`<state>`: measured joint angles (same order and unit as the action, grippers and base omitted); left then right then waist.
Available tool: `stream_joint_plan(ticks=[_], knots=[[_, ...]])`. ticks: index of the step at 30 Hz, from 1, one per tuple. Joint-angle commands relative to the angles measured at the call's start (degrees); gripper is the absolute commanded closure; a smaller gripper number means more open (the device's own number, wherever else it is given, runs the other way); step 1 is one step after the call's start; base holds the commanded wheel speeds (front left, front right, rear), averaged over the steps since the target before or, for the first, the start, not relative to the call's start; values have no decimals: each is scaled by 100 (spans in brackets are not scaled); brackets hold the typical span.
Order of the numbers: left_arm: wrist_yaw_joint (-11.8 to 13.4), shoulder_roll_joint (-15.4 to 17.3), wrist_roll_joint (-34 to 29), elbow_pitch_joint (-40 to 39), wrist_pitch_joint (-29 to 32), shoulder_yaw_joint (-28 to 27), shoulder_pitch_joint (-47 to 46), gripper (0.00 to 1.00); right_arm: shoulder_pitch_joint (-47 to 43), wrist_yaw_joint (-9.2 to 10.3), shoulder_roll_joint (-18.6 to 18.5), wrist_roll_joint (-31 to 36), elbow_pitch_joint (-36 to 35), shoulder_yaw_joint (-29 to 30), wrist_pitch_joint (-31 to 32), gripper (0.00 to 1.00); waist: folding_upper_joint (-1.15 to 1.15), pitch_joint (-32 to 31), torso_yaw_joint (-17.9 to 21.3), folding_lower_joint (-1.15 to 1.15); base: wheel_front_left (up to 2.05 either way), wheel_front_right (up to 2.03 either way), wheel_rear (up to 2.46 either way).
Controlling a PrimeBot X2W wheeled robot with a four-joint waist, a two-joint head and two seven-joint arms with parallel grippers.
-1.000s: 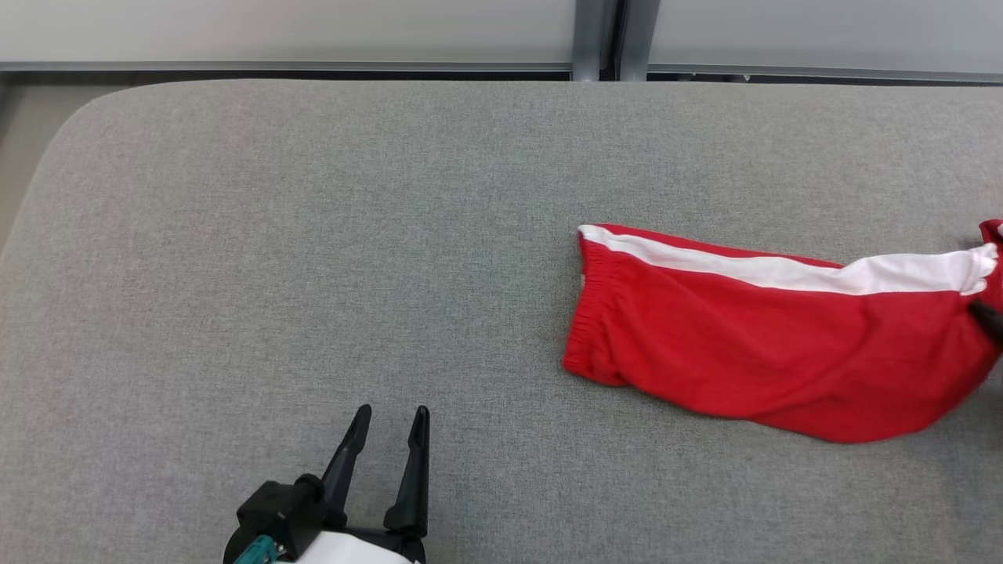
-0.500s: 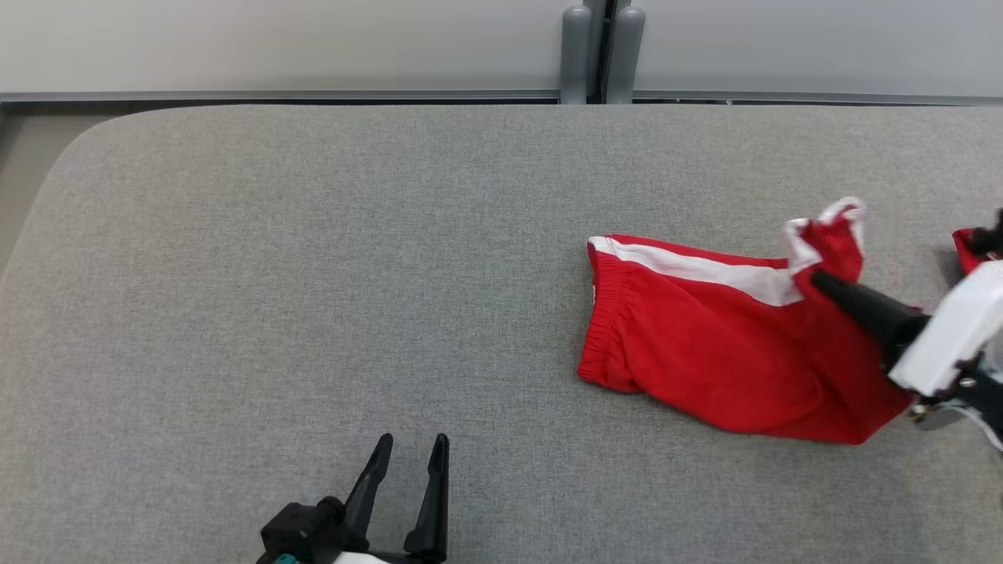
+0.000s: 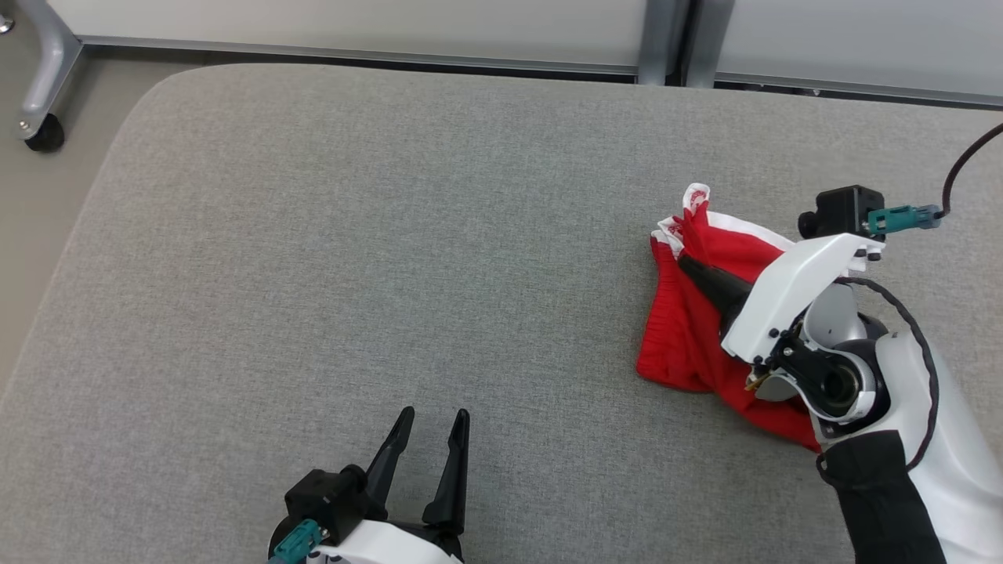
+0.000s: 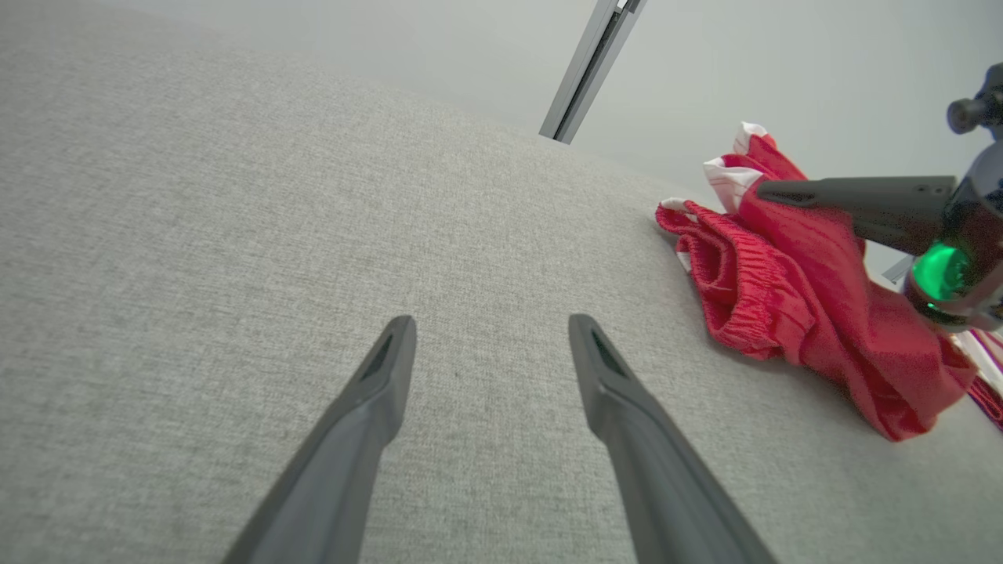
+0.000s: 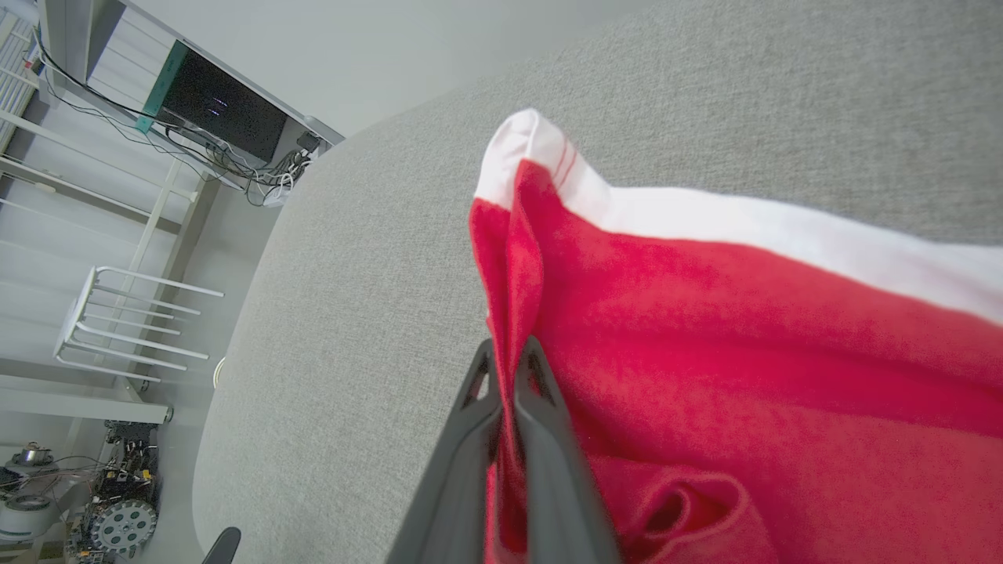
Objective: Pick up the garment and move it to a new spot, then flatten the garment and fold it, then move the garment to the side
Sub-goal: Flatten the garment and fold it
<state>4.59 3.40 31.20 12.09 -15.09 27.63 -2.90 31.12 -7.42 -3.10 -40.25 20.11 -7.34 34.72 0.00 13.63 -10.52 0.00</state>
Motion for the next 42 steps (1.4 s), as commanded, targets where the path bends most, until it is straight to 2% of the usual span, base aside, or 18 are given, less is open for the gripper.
stream_joint_plan(ticks=[1, 3, 4, 9, 11, 13, 15, 18, 23, 24, 25, 27, 29, 32, 36, 39, 42], knots=[[-38, 10, 11, 37, -7, -42, -41, 0, 3, -13, 12, -41, 63, 4, -93, 100, 0, 9, -126, 0, 0, 0, 0], [-39, -6, 18, 65, -8, -96, 22, 0, -54, -13, 6, -200, 122, -118, -179, 40, 0, -15, -134, 0, 0, 0, 0], [-42, -11, 29, 79, -7, -133, 71, 0, -87, -13, 5, -215, 99, -223, -225, 0, 0, -41, -108, 0, 0, 0, 0], [-72, -22, 53, 120, -8, -353, 355, 0, -406, -13, 3, -435, -490, -609, -671, 0, 0, -356, 174, 0, 0, 0, 0], [-85, 27, 3, 118, -8, -449, 475, 0, -646, -13, -12, -198, -953, -631, -907, 0, 0, -534, 321, 0, 0, 0, 0], [-74, 80, -38, 70, -7, -593, 617, 0, -950, -12, -197, 58, -1498, -628, -1169, 0, 0, -723, 481, 0, 0, 0, 0], [-47, 149, -93, -29, -8, -798, 824, 0, -1471, -13, -630, 445, -2169, -507, -1574, 0, 0, -969, 699, 0, 0, 0, 0], [-35, 181, -190, -143, -7, -1014, 972, 0, -2025, -13, -1073, 736, -2415, -189, -2178, 0, 0, -1151, 824, 0, 0, 0, 0], [-86, 144, -518, -384, -8, -1362, 1109, 0, -2911, -13, -1719, 1517, -1940, 292, -3581, 0, 0, -1380, 861, 0, 0, 0, 0], [-103, 128, -596, -424, -7, -1438, 1139, 0, -3055, -12, -1772, 1622, -1760, 386, -3860, 0, 0, -1393, 857, 0, 0, 0, 0], [-103, 128, -596, -424, -7, -1438, 1139, 0, -3055, -12, -1772, 1622, -1760, 386, -3860, 0, 0, -1393, 857, 0, 0, 0, 0], [-142, 81, -753, -495, -7, -1567, 1211, 0, -3287, -12, -1767, 1848, -1346, 626, -4450, 0, 0, -1410, 851, 0, 0, 0, 0], [-190, 57, -878, -541, -7, -1705, 1274, 0, -3416, -13, -1655, 1925, -960, 827, -4799, 0, 0, -1422, 844, 0, 0, 0, 0], [-311, 5, -1036, -533, -7, -1868, 1401, 0, -3554, -13, -1461, 2091, -498, 1100, -4986, 0, 0, -1435, 848, 0, 0, 0, 0], [-385, -26, -1113, -536, -7, -1986, 1446, 0, -3463, -12, -1320, 2170, -542, 1206, -4998, 0, 0, -1418, 866, 0, 0, 0, 0], [-407, -36, -1154, -563, -7, -2044, 1415, 0, -3279, -12, -1312, 2235, -698, 1110, -4999, 0, 0, -1375, 857, 0, 0, 0, 0], [-413, -40, -1118, -623, -7, -2038, 1281, 0, -2928, -13, -1357, 2302, -804, 766, -5001, 0, 0, -1226, 828, 0, 0, 0, 0]])
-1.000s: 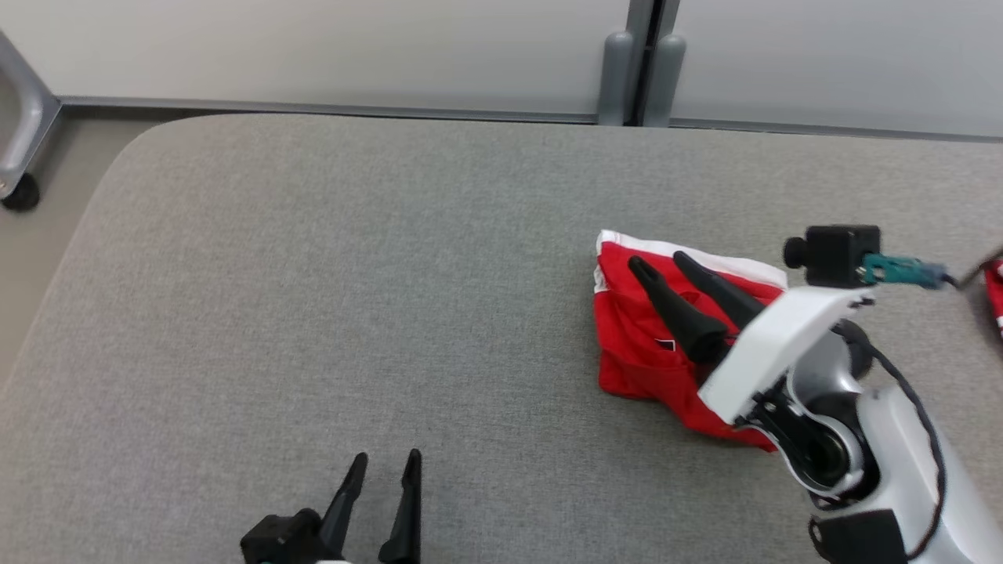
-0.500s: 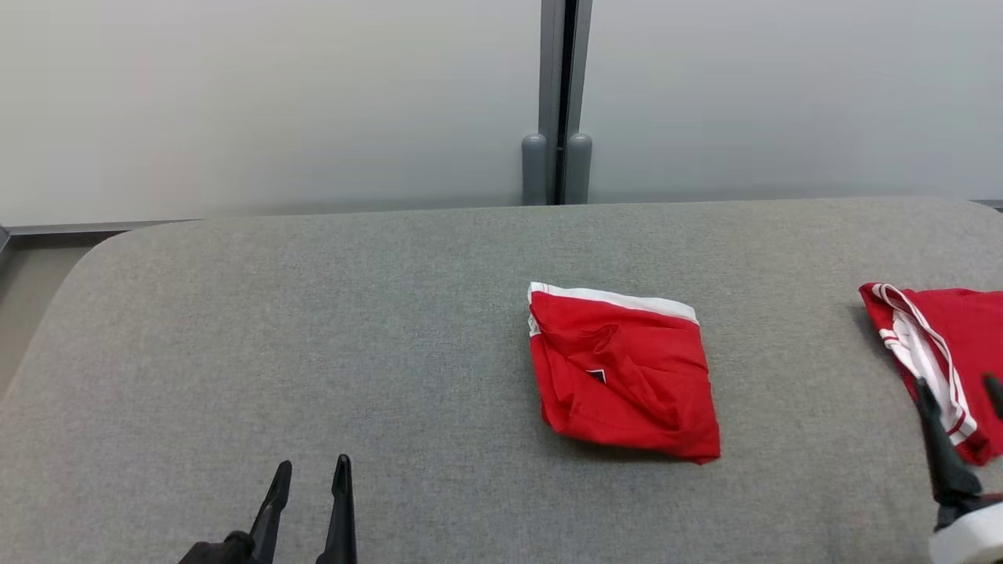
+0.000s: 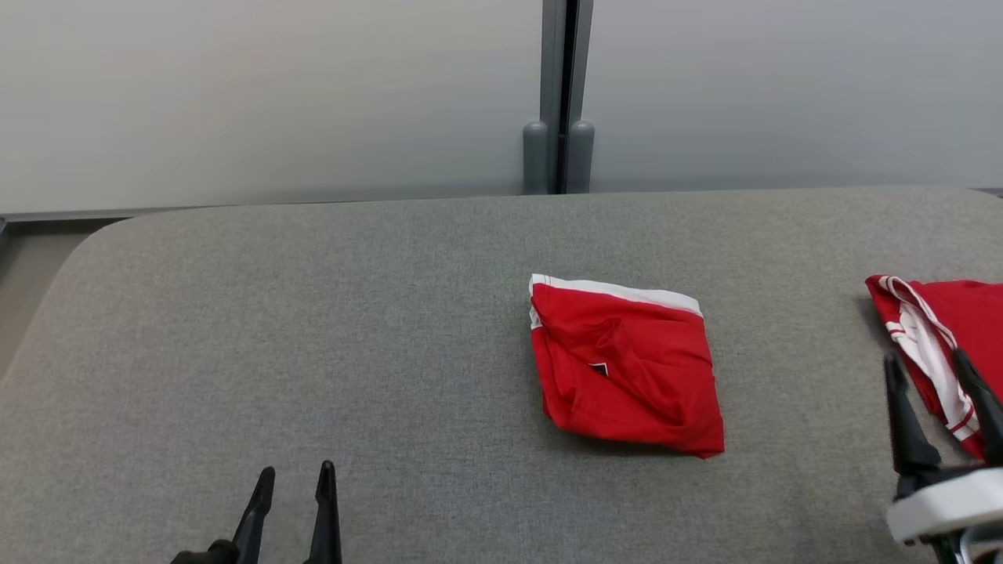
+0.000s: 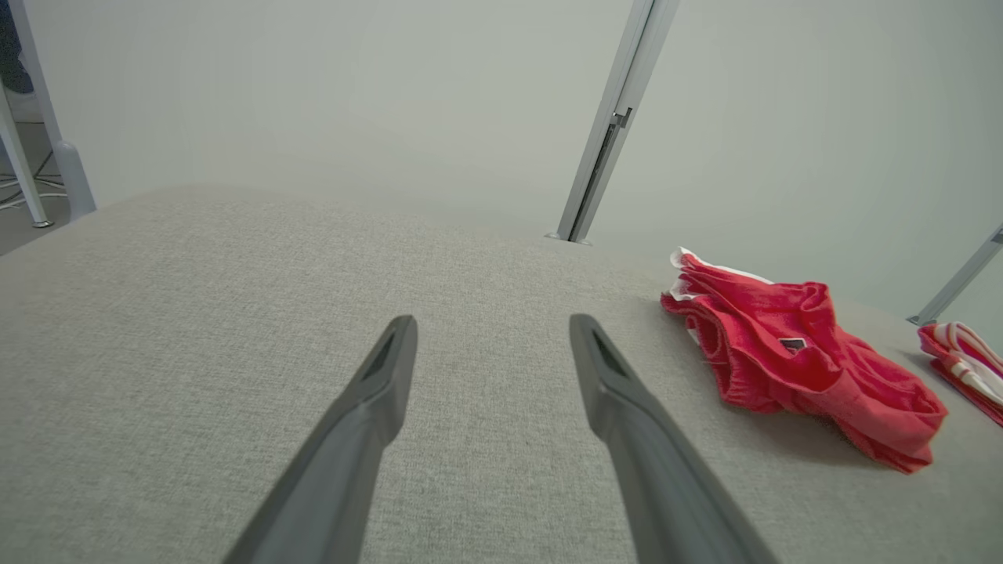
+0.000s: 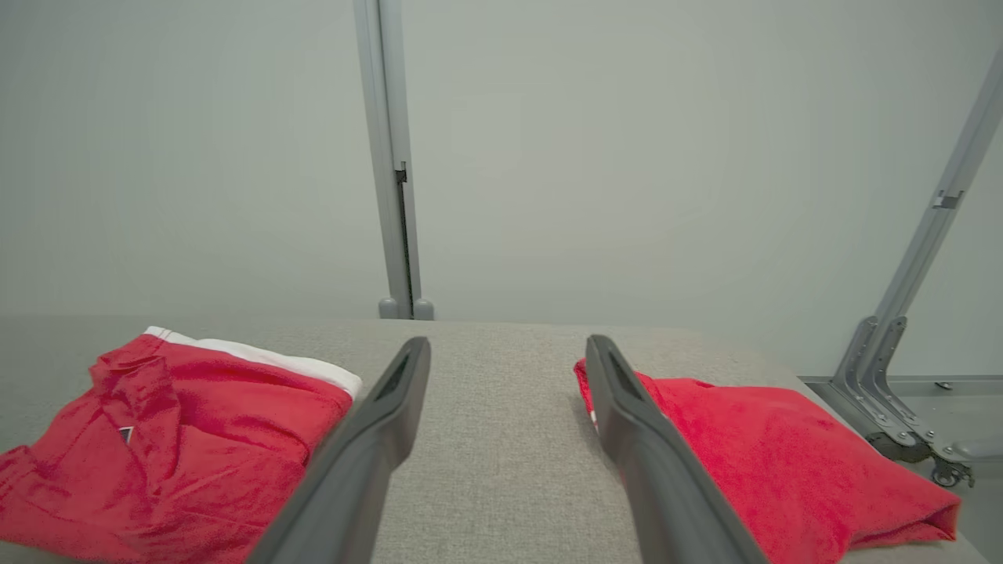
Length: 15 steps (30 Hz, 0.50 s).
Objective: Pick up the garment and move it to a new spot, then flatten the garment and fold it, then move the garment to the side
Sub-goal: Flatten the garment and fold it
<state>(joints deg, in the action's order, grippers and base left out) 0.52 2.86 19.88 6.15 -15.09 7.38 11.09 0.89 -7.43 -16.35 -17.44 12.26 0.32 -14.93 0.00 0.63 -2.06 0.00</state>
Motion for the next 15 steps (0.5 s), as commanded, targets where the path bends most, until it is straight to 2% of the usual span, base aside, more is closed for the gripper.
stream_joint_plan(ticks=[1, 2, 3, 4, 5, 11, 15], knots=[[3, 13, 30, -50, -7, 12, -186, 0, 268, -11, -76, 22, 10, -161, -35, 0, 0, 156, -36, 0, 0, 0, 0], [6, 13, 27, -70, -7, 49, -249, 0, 469, -11, -119, 17, 52, -359, 12, 15, 0, 263, -64, 0, 0, 0, 0], [8, 12, 24, -78, -7, 91, -326, 0, 702, -11, -161, 11, 121, -557, 113, 62, 0, 372, -97, 0, 0, 0, 0], [4, 12, 23, -77, -7, 140, -415, 0, 938, -11, -217, 19, 209, -781, 214, 88, 0, 488, -145, 0, 0, 0, 0], [-1, 13, 27, -69, -7, 194, -503, 0, 1188, -11, -248, 17, 308, -984, 296, 100, 0, 596, -196, 0, 0, 0, 0], [67, 16, 166, -1, -7, 497, -984, 0, 2365, -10, -249, -135, 1279, -1953, 469, 100, 0, 1061, -533, 0, 0, 0, 0], [154, 15, 273, 26, -8, 603, -1091, 0, 2716, -10, -203, -288, 1930, -2487, 382, 100, 0, 1165, -698, 0, 0, 0, 0]])
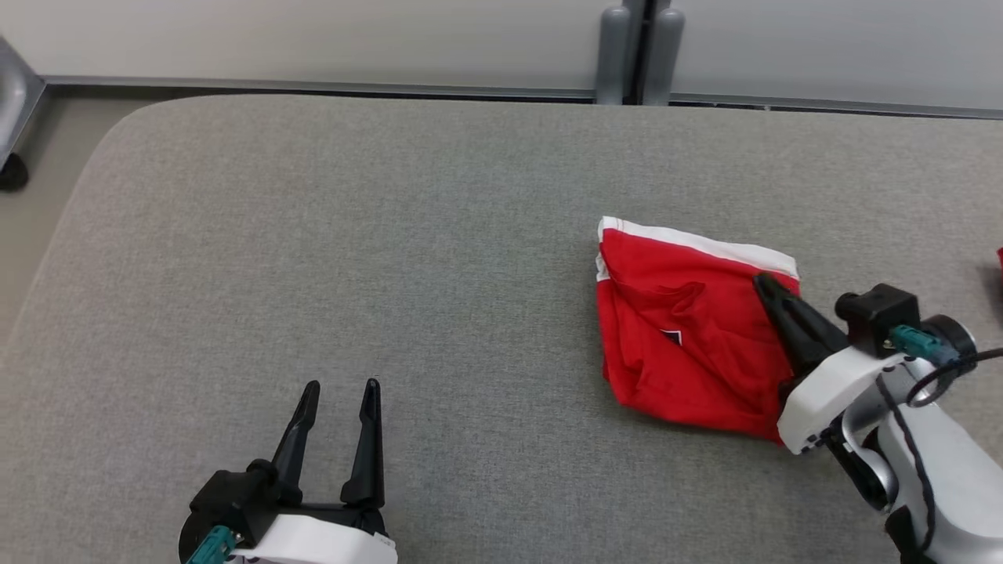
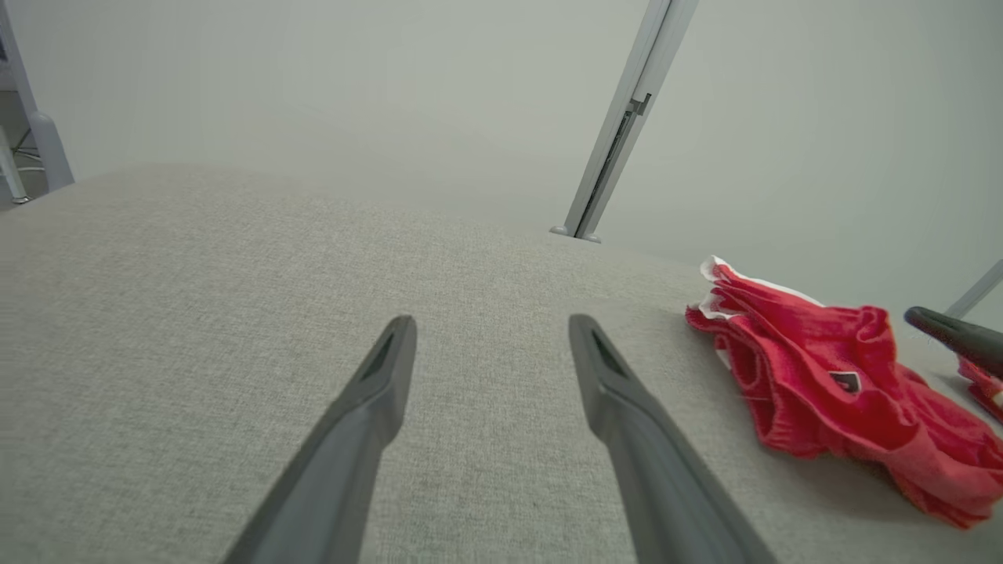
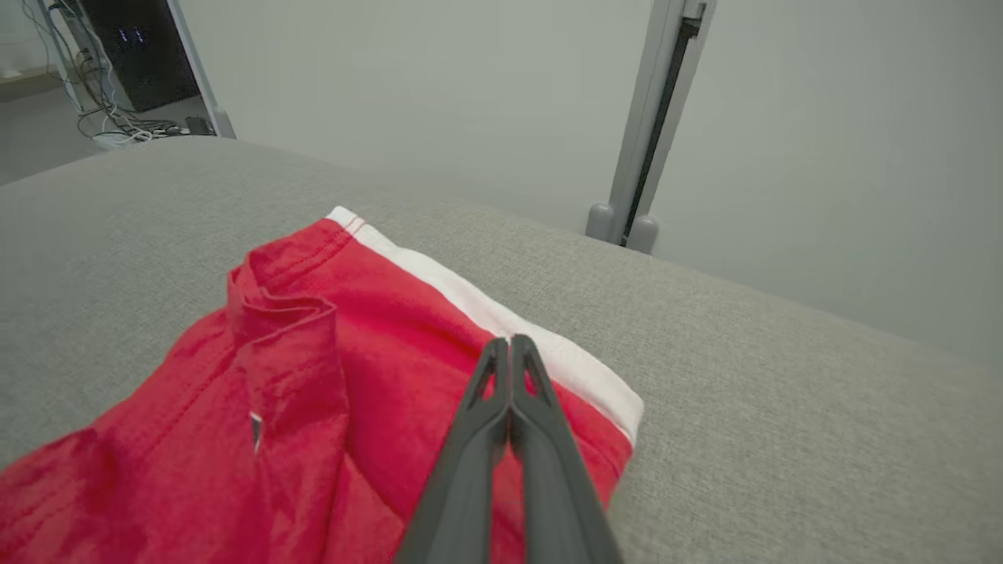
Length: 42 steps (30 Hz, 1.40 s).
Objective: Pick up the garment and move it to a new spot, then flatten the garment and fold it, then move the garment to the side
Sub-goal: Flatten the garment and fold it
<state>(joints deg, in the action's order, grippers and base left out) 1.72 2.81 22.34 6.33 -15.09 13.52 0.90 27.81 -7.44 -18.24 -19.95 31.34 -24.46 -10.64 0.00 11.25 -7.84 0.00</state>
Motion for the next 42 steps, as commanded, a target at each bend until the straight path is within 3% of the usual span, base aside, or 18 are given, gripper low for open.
stream_joint_plan(ticks=[1, 6, 17, 21, 25, 28, 29, 31, 32, 33, 38, 42], knots=[[47, 20, 53, 17, -7, -3, -76, 0, 77, -9, -8, -80, 158, -158, -63, 100, 0, 109, -142, 0, 0, 0, 0], [97, 19, 90, 50, -7, 8, -46, 0, 175, -9, -15, -380, 542, -878, -195, 100, 0, 40, -192, 0, 0, 0, 0], [152, 19, 105, 14, -7, -99, 184, 0, -176, -9, -212, -957, 57, -2339, -402, 100, 0, -277, -108, 0, 0, 0, 0], [163, 20, 116, 6, -7, -110, 269, 0, -184, -9, -98, -1060, 133, -2792, -409, 100, 0, -380, 17, 0, 0, 0, 0], [128, 21, 49, -30, -8, -190, 427, 0, -238, -9, 16, -1147, 121, -2830, -443, 100, 0, -578, 201, 0, 0, 0, 0], [81, 21, -52, -55, -7, -332, 571, 0, -429, -9, -20, -1143, -176, -2378, -462, 100, 0, -784, 320, 0, 0, 0, 0], [70, 21, -88, -64, -7, -395, 627, 0, -563, -9, -54, -1104, -325, -2129, -462, 90, 0, -858, 361, 0, 0, 0, 0], [35, 21, -176, -89, -7, -537, 725, 0, -933, -9, -154, -916, -652, -1572, -463, 57, 0, -995, 441, 0, 0, 0, 0], [18, 18, -235, -94, -7, -606, 782, 0, -1131, -8, -180, -808, -843, -1236, -463, 25, 0, -1067, 478, 0, 0, 0, 0], [-11, 18, -291, -109, -7, -672, 841, 0, -1350, -8, -176, -708, -1037, -886, -462, 0, 0, -1137, 516, 0, 0, 0, 0], [-166, 19, -577, -21, -7, -934, 1114, 0, -2469, -8, 53, -170, -1841, 943, -459, 0, 0, -1351, 652, 0, 0, 0, 0], [-277, 18, -672, 23, -8, -1026, 1251, 0, -3133, -8, 265, 186, -2030, 1851, -459, 0, 0, -1460, 690, 0, 0, 0, 0]])
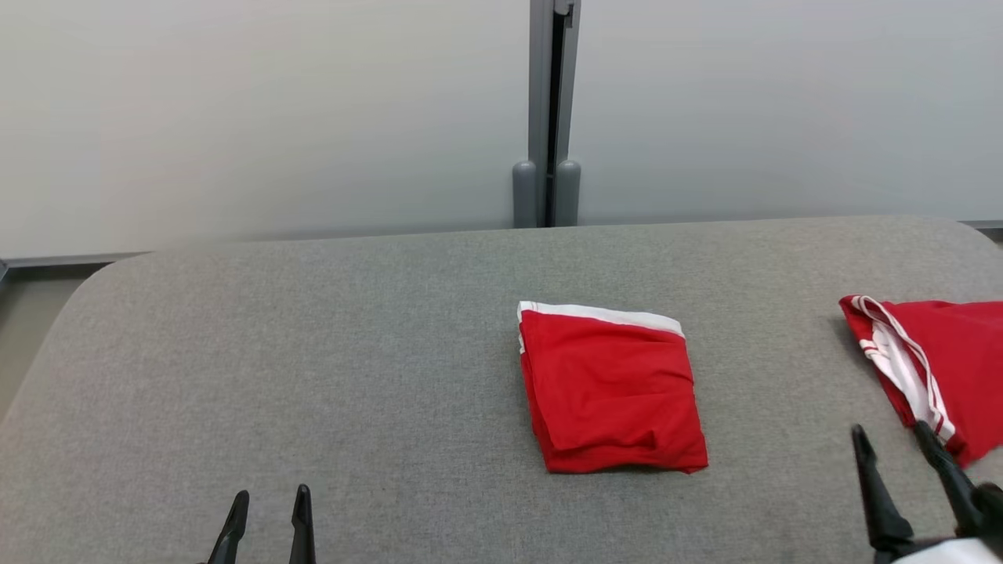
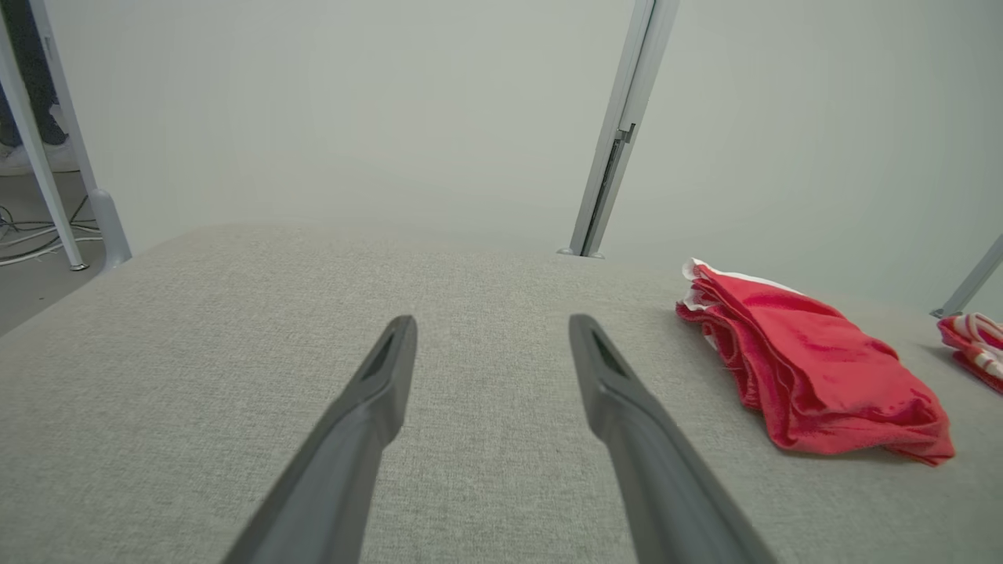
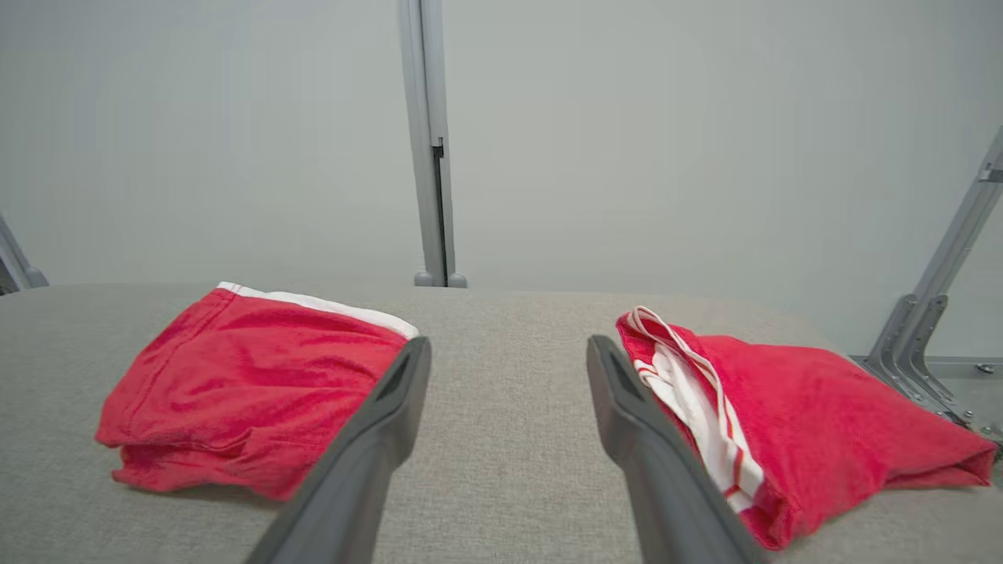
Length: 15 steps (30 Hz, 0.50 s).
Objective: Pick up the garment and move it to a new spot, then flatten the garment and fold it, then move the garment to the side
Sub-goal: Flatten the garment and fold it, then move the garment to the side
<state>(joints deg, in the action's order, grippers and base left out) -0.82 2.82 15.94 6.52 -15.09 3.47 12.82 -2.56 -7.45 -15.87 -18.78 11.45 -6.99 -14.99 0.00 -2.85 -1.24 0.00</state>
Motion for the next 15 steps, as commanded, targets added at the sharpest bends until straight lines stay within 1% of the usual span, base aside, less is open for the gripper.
stream_joint_plan(ticks=[1, 4, 8, 10, 13, 14, 15], knots=[[-34, 17, -17, 6, -7, -27, 79, 0, -214, -7, 108, 89, -60, 283, -24, 0, 0, -65, 32, 0, 0, 0, 0], [-21, 19, 32, 20, -7, -13, 92, 0, -454, -7, 232, 233, 41, 619, -24, 0, 0, -92, 33, 0, 0, 0, 0], [35, 18, 106, 39, -7, 50, 82, 0, -548, -7, 378, 279, 257, 779, -25, 0, 0, -91, -10, 0, 0, 0, 0], [39, 19, 113, 35, -7, 85, 51, 0, -472, -7, 431, 192, 378, 721, -25, 0, 0, -65, -50, 0, 0, 0, 0], [62, 19, 122, -10, -7, 115, -2, 0, -75, -8, 448, -208, 494, 487, 55, 0, 0, 14, -79, 0, 0, 0, 0], [62, 19, 122, -10, -7, 115, -2, 0, -75, -8, 448, -208, 494, 487, 55, 0, 0, 14, -79, 0, 0, 0, 0], [64, 18, 126, -18, -7, 131, -23, 0, 119, -8, 478, -468, 455, 379, 174, 0, 0, 54, -92, 0, 0, 0, 0]])
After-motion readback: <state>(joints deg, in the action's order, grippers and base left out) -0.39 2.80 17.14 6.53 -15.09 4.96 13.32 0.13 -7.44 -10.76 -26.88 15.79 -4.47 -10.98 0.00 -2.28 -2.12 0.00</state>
